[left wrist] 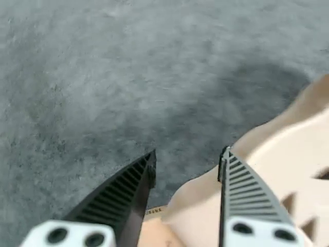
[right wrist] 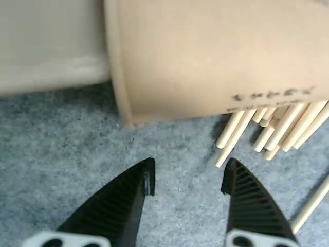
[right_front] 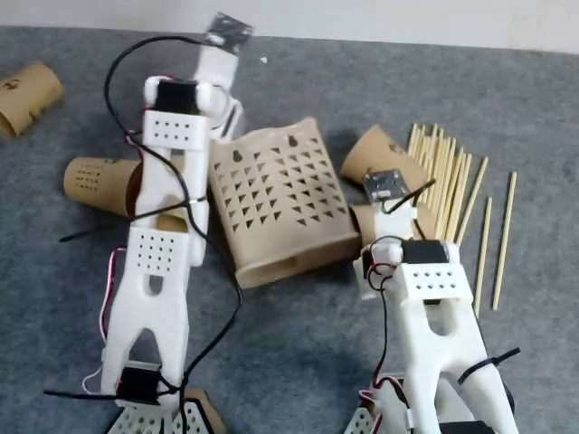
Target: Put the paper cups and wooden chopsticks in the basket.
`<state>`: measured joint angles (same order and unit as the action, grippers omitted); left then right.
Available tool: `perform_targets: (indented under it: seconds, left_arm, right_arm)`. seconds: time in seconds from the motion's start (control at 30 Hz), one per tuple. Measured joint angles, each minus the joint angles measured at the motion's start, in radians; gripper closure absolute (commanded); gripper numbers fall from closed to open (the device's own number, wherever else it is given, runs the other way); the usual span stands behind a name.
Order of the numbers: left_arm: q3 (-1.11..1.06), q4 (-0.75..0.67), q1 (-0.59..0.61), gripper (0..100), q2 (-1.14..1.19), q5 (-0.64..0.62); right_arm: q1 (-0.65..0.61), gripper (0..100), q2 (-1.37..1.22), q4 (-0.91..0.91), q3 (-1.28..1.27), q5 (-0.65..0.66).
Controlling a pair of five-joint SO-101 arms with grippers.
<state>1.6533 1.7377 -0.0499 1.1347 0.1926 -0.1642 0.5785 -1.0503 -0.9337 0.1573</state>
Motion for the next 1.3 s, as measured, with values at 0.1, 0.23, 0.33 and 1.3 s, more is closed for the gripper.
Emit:
perform_targets:
  seconds: [0.1, 0.23, 0.33, 1.3]
  left_arm:
    - [-0.002, 0.009, -0.009, 78, -0.017, 0.006]
    - [-0.037, 0.011, -0.009, 78, -0.028, 0.021]
    - [-0.069, 0.011, -0.009, 78, -0.038, 0.031]
    - [-0.089, 0.012, -0.014, 77, -0.049, 0.037]
  right_arm:
    - [-0.005, 77.9, 0.0, 0.002, -0.015, 0.0]
    - [-0.034, 77.9, 0.0, 0.069, -0.107, 0.0]
    - [-0.046, 77.9, 0.0, 0.101, -0.146, 0.0]
    - [-0.255, 77.9, -0.031, 0.33, 0.183, -0.063]
